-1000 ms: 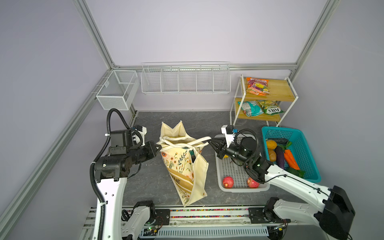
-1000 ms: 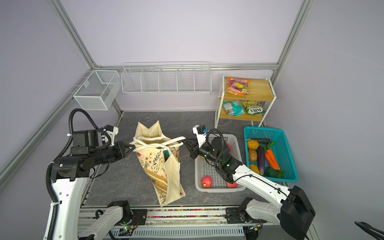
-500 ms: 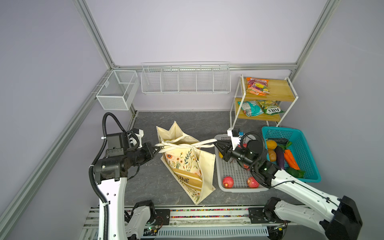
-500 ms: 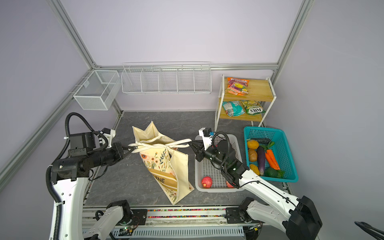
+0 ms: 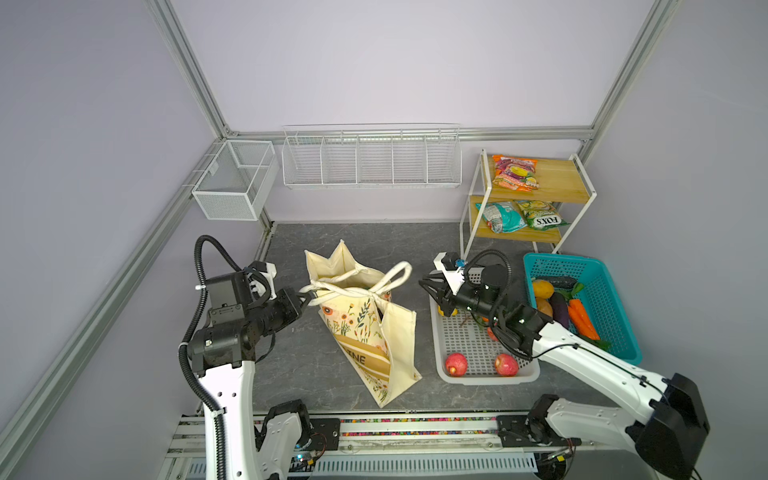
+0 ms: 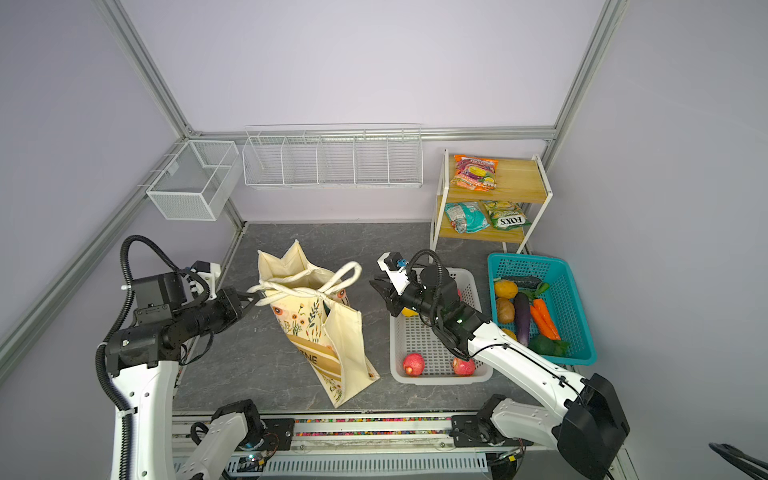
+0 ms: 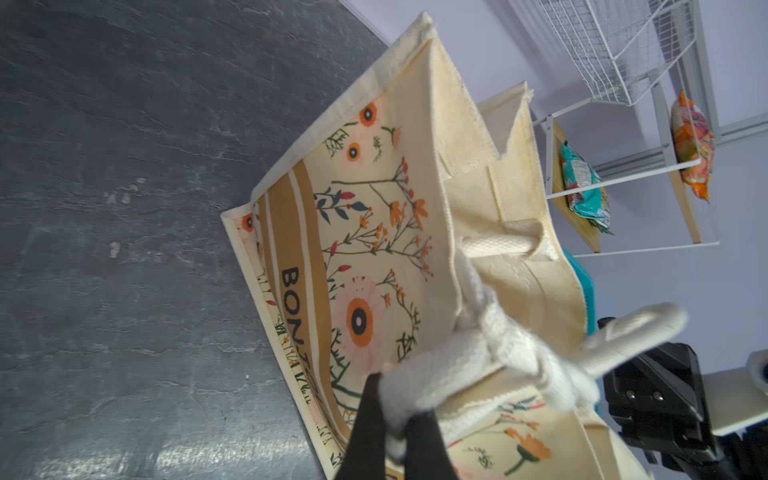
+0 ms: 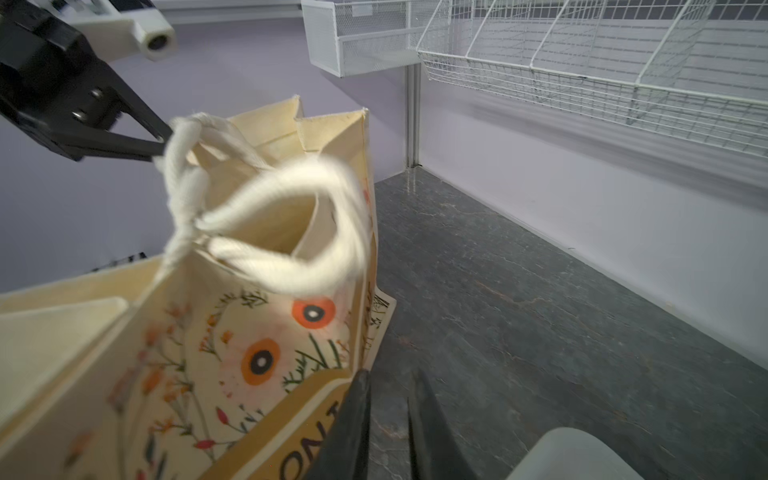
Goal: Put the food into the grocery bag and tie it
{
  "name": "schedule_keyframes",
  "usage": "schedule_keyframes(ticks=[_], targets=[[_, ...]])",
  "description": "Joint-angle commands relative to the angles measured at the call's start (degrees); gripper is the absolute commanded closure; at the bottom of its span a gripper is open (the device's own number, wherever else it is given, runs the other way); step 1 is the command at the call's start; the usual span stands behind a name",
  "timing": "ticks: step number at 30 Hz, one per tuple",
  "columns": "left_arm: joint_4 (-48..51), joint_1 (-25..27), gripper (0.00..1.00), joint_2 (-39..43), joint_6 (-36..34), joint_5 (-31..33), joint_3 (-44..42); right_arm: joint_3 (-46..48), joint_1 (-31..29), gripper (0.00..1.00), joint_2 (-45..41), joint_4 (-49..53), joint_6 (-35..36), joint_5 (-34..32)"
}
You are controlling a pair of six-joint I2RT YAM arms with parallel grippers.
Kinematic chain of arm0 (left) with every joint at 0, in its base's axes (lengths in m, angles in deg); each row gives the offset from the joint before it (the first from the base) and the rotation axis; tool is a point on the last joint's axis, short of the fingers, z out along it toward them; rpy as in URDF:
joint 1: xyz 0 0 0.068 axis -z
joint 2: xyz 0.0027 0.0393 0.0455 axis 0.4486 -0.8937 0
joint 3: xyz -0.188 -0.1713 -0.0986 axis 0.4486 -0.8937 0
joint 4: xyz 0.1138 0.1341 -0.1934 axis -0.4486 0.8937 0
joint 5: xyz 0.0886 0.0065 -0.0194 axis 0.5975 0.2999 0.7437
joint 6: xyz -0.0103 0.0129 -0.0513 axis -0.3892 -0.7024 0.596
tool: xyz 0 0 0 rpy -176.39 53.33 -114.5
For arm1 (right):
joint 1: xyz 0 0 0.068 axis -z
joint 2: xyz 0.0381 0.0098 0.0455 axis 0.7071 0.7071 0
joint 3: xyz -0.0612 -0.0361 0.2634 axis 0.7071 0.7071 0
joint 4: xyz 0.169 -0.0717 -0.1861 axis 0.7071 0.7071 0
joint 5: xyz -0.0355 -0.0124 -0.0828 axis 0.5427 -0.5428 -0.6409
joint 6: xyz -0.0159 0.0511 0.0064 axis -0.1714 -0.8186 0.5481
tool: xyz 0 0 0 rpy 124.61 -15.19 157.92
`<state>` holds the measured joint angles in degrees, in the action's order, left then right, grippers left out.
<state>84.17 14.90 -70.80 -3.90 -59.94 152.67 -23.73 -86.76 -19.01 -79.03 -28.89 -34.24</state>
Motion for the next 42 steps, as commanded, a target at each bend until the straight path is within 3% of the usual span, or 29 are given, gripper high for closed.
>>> schedule_keyframes(ticks=[1, 11, 19, 25, 30, 42], targets=[[-1.8, -0.2, 1.0, 0.6, 0.0, 3.3, -0.9, -1.5, -1.0, 0.76, 1.0, 2.6, 9.0, -4.4], [-1.0, 0.5, 1.0, 1.1, -0.4, 3.1, -1.2, -7.0, -4.4, 0.43, 0.8, 8.9, 17.4, 1.4], [-1.1, 0.7, 1.0, 1.1, -0.1, 2.1, -1.0, -11.3, -5.8, 0.28, -0.4, 14.4, 25.0, -0.6], [-0.3, 0.7, 1.0, 1.4, -0.3, 2.2, -0.3, -21.4, -6.9, 0.26, 4.5, 25.7, 32.0, 1.3], [-0.2, 0.6, 1.0, 1.7, -0.1, 2.0, 0.0, -27.2, -10.6, 0.27, 8.0, 33.3, 39.6, -3.9], [0.2, 1.0, 1.0, 2.7, 0.0, 1.4, -0.3, -35.2, -17.4, 0.33, 15.8, 31.9, 51.0, -16.5]])
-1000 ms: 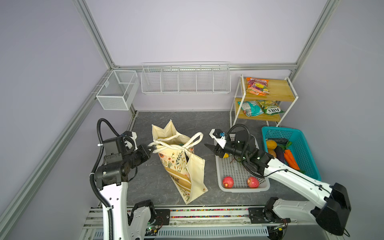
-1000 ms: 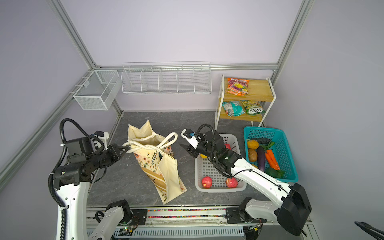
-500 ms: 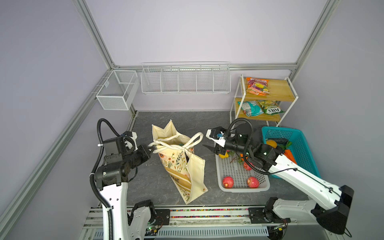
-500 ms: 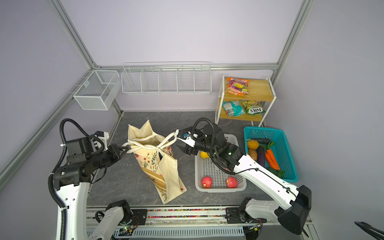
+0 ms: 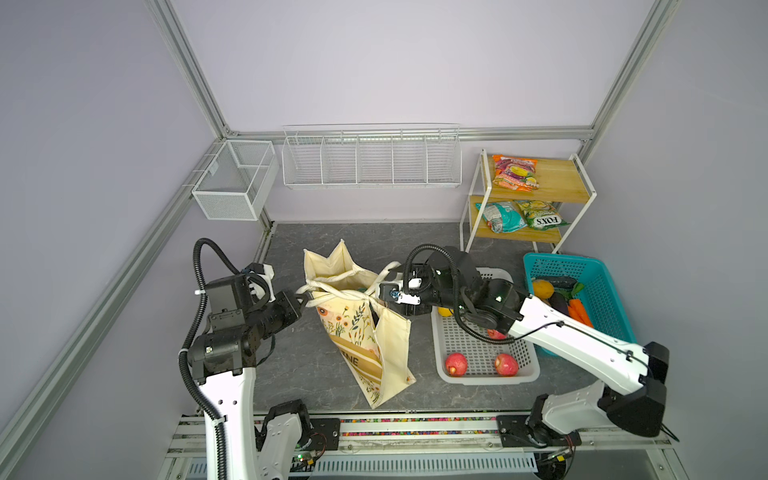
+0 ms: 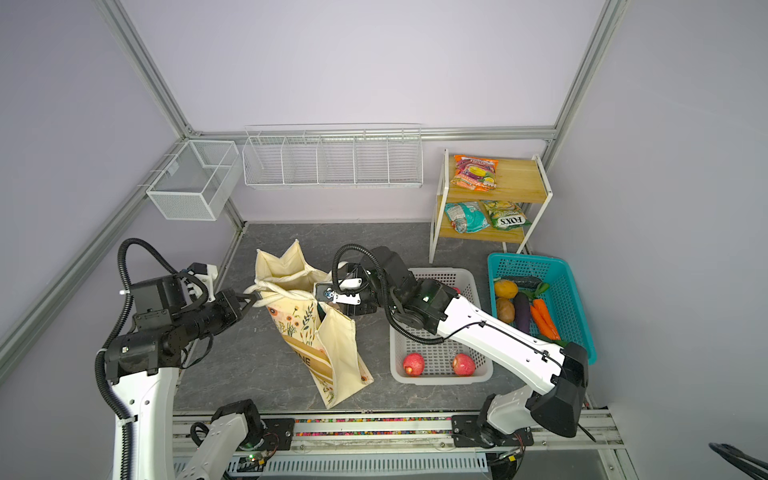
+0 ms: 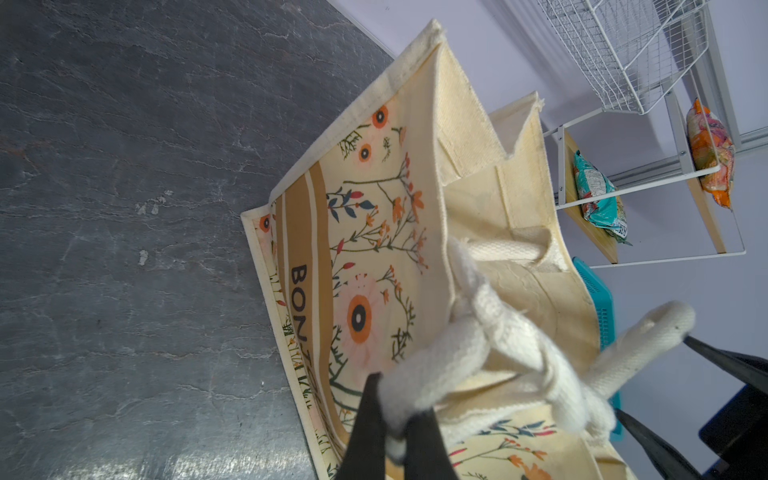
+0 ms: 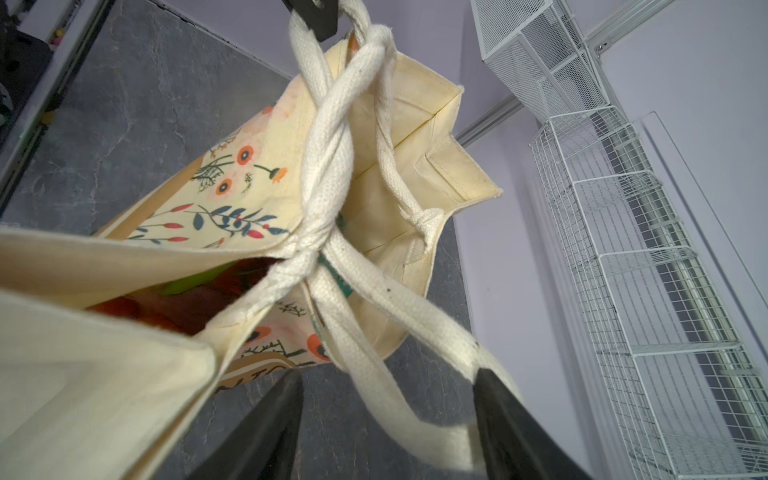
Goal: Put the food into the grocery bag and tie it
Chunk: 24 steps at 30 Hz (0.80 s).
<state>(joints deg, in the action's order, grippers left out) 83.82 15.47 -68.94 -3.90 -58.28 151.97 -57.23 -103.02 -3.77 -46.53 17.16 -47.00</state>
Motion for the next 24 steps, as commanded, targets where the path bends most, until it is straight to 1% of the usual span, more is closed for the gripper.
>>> schedule_keyframes(ticks=[1, 5, 8, 13, 18, 24], targets=[[0.6, 0.5, 1.0, 0.9, 0.0, -0.2, 0.4, -1.9, -1.8, 0.33, 0.8, -1.0, 6.0, -4.8], [0.6, 0.5, 1.0, 1.2, 0.1, -0.3, 0.3, -2.6, -3.2, 0.34, 0.8, -2.4, 9.9, -8.2], [0.6, 0.5, 1.0, 1.4, 0.1, -0.3, 0.1, -4.8, -3.9, 0.34, 2.2, -0.5, 11.9, -10.2], [0.7, 0.5, 1.0, 1.7, 0.2, -0.5, 0.0, -7.7, -4.3, 0.39, 5.0, 1.9, 13.6, -11.4], [1.1, 0.6, 1.0, 1.8, 0.1, -0.4, 0.4, -9.6, -4.4, 0.39, 8.0, 5.6, 15.2, -13.5], [1.0, 0.6, 1.0, 1.7, 0.2, -0.6, 0.8, -11.5, -4.4, 0.38, 10.0, 6.1, 16.1, -15.0]])
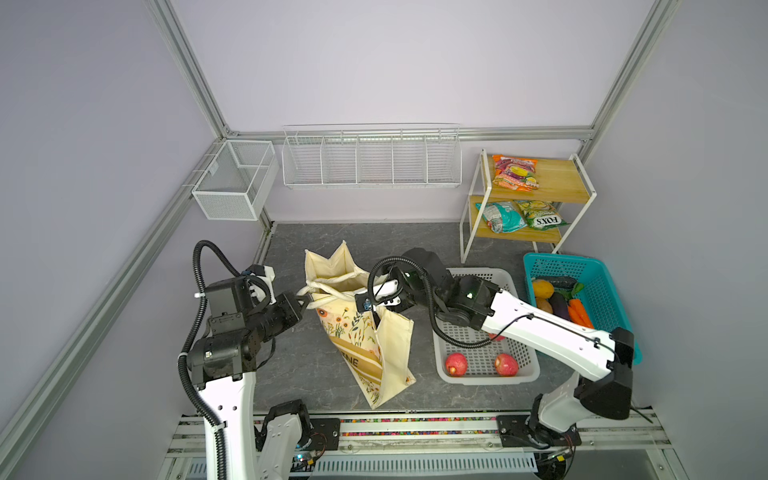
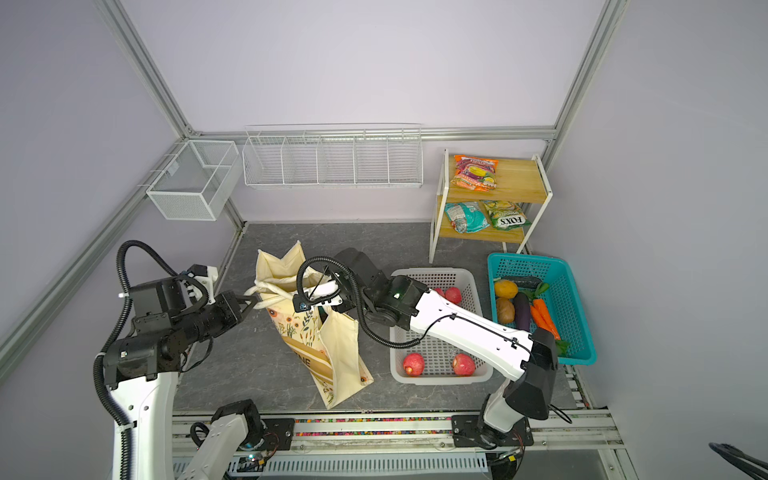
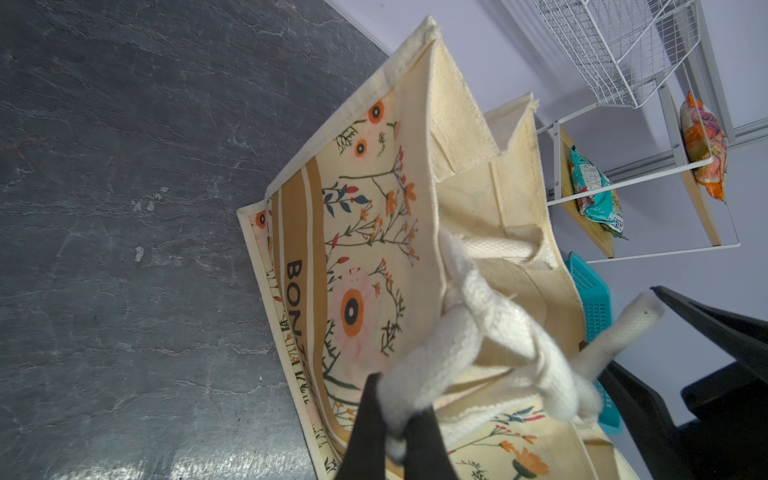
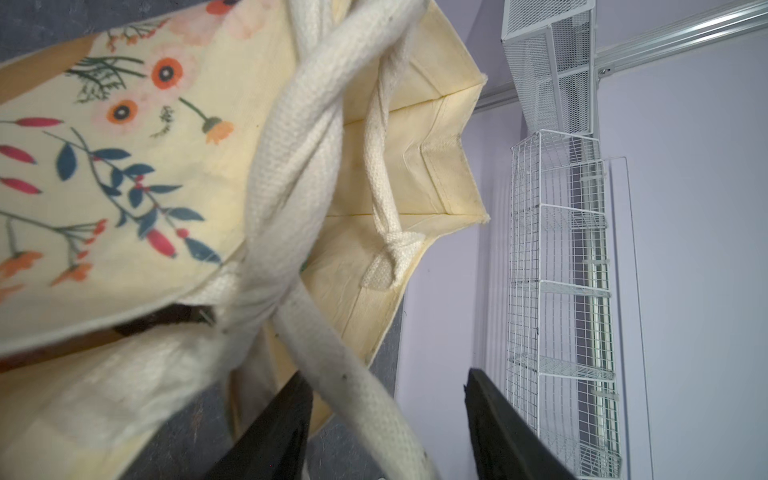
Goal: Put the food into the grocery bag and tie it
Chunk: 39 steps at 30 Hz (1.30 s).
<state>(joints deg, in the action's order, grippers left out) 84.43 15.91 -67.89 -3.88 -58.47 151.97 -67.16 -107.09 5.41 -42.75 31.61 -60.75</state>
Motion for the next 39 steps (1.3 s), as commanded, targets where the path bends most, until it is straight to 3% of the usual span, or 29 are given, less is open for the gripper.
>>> schedule_keyframes(ticks=[1, 7, 11, 13, 22, 33, 39], targets=[[0.4, 0.2, 1.0, 0.6, 0.2, -0.5, 0.8, -2.2, -0.3, 0.39, 1.4, 2.4, 1.6, -1.3], [0.7, 0.2, 1.0, 0.8, 0.2, -0.5, 1.1, -5.8, -0.4, 0.53, 4.7, 4.2, 0.8, -0.4], [0.8, 0.2, 1.0, 1.1, 0.3, -0.2, 1.2, -5.4, -0.4, 0.83, 4.4, 4.4, -0.5, 0.4], [0.8, 0.2, 1.0, 1.1, 0.5, 0.1, 1.5, -5.3, -0.4, 0.93, 3.8, 4.7, -1.9, 0.6], [1.1, 0.2, 1.0, 0.3, 2.7, 6.3, 6.7, -2.2, 4.8, 0.93, -2.4, 4.0, -17.4, 1.7], [-0.7, 0.0, 1.0, -1.7, 5.6, 18.2, 8.7, 6.4, 14.5, 0.93, -9.2, 2.3, -35.4, -5.9], [-0.5, -3.5, 1.0, -1.7, 4.9, 20.4, 7.2, 11.3, 20.0, 0.93, -14.4, 0.5, -43.0, -9.0]])
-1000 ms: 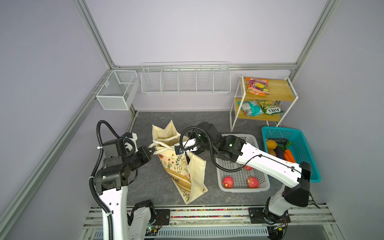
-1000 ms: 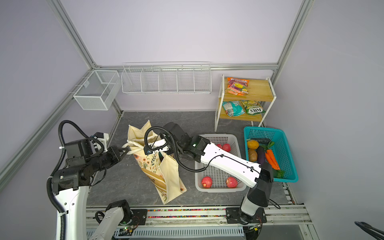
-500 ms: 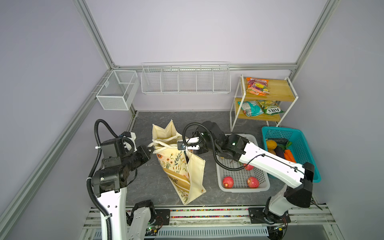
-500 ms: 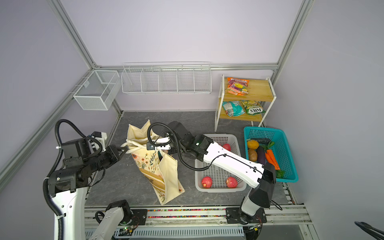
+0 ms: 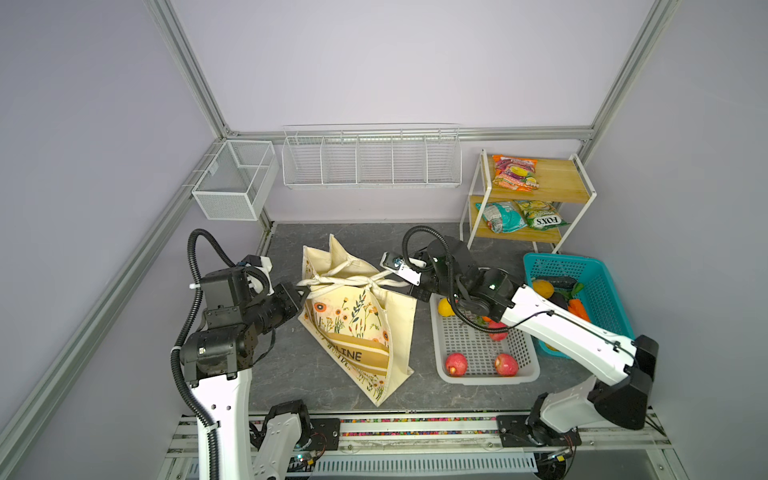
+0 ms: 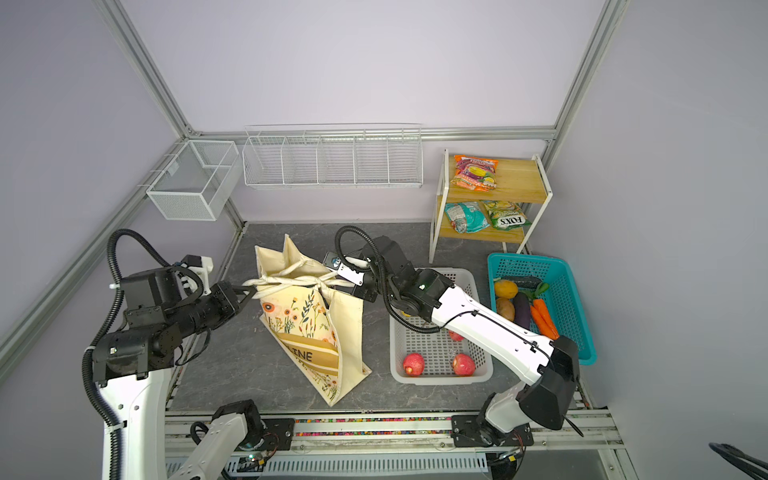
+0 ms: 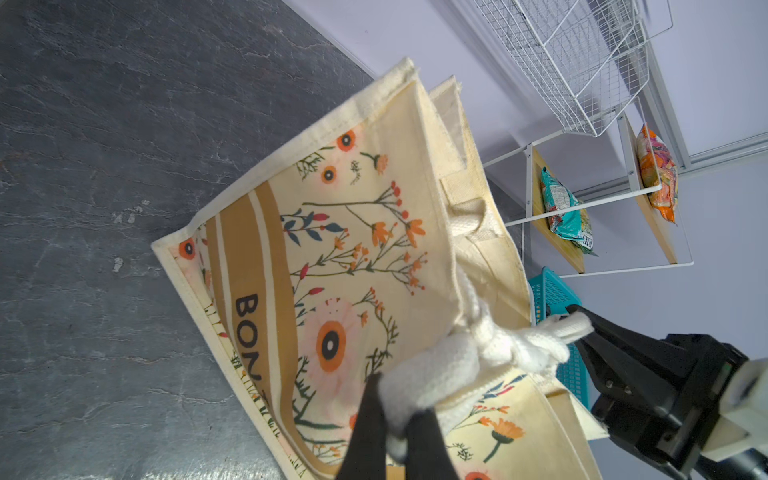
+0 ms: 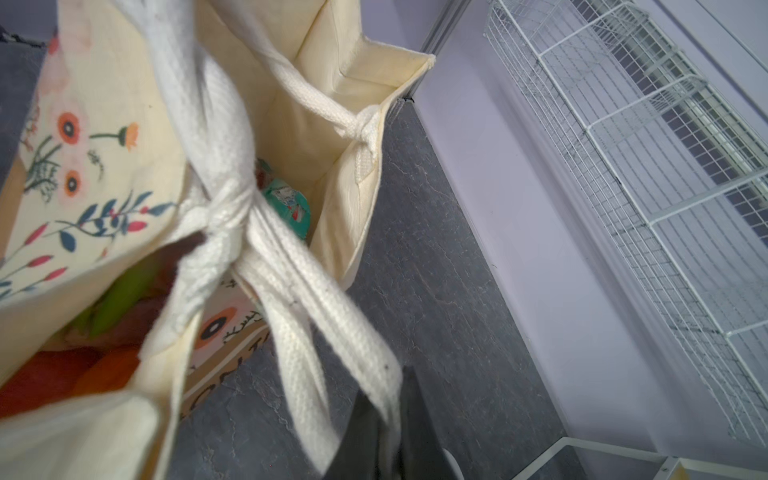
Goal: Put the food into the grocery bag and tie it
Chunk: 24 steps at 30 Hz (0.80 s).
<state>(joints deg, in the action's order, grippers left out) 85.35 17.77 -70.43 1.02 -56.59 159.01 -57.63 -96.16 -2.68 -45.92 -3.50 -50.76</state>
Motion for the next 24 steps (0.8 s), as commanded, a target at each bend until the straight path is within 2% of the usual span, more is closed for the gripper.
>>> schedule_keyframes(ticks=[1, 5, 9, 14, 24], targets=[[-1.2, -5.9, 1.0, 0.8, -0.3, 18.8, 0.0, 2.3, 9.8, 0.93, -6.9, 3.8, -8.9, -19.5], [-0.4, -9.6, 1.0, 0.6, -1.5, 22.0, -2.1, 5.0, 12.3, 0.93, -9.2, 4.2, -12.8, -21.9], [-1.9, -12.6, 1.0, 0.7, -1.8, 19.9, -6.4, 7.9, 14.0, 0.93, -10.6, 4.3, -15.4, -23.6], [-2.6, -15.0, 1.0, 1.0, -1.3, 21.0, -8.9, 10.6, 16.2, 0.93, -12.4, 5.3, -17.7, -26.4], [-5.8, -21.6, 1.0, 1.5, 2.9, 16.1, -13.4, 14.9, 24.5, 0.93, -17.6, 7.7, -22.9, -28.7]])
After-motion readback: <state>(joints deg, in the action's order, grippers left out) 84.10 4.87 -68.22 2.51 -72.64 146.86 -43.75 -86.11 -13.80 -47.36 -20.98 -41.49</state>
